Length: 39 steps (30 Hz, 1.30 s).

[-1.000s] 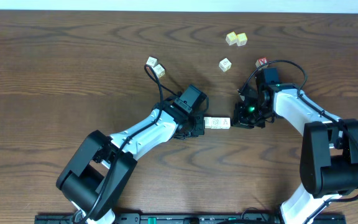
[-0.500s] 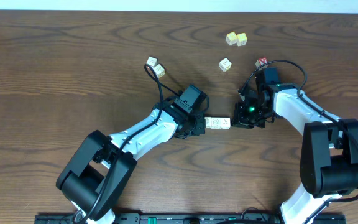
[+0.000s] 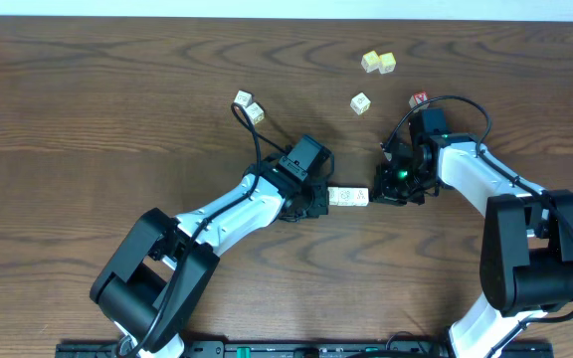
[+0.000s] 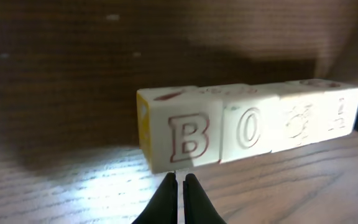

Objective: Lift 4 blocks

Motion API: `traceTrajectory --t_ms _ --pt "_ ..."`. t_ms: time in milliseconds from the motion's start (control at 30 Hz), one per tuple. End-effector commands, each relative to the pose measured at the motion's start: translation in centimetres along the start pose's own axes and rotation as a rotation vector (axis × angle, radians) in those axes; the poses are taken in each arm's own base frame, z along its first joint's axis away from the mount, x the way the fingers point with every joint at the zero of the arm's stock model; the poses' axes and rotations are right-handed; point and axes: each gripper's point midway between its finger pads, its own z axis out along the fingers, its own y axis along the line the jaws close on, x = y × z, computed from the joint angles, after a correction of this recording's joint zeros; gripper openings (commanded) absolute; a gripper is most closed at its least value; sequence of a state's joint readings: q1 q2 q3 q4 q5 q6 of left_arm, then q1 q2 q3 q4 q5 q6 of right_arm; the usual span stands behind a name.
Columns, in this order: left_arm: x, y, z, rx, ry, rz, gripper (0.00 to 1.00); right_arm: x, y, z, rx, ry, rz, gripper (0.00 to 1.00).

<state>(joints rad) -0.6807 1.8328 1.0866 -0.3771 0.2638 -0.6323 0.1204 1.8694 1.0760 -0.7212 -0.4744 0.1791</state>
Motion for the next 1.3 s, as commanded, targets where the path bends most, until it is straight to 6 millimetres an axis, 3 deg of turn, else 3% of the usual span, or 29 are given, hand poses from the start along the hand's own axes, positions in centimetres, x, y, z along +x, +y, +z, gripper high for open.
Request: traceTrajectory --t_ms 0,167,267,367,467,667,933,1267 --pt "0.5 0.1 -0.6 -0.002 0.019 0.001 0.07 0.4 -0.1 0.4 0.002 0.016 0.013 0.01" --pt "-0.4 -0.8 -3.2 0.020 -0.049 0.044 0.07 0.3 -0.1 0.4 0.002 0.014 0.012 0.01" --pt "-2.7 -0.7 -5.4 -0.018 -0.188 0.054 0.07 0.2 0.0 0.5 0.000 0.010 0.010 0.01" --pt "-4.7 -0.4 -5.9 -0.051 -0.288 0.054 0.07 0.2 0.0 0.4 0.000 0.010 0.010 0.01" --pt "-6.4 -0.5 -5.6 -0.074 -0.358 0.110 0.07 0.2 0.0 0.4 0.001 0.010 0.010 0.01" --pt "-7.2 -0.4 -3.1 -0.075 -0.365 0.122 0.07 0.2 0.0 0.4 0.001 0.011 0.010 0.01" --pt "-6.9 0.3 -1.6 -0.095 -0.338 0.120 0.07 0.3 -0.1 0.4 0.002 0.013 0.012 0.01" --pt "-5.6 -0.9 -1.2 -0.023 -0.271 0.130 0.07 0.3 -0.1 0.4 0.002 0.014 0.012 0.01"
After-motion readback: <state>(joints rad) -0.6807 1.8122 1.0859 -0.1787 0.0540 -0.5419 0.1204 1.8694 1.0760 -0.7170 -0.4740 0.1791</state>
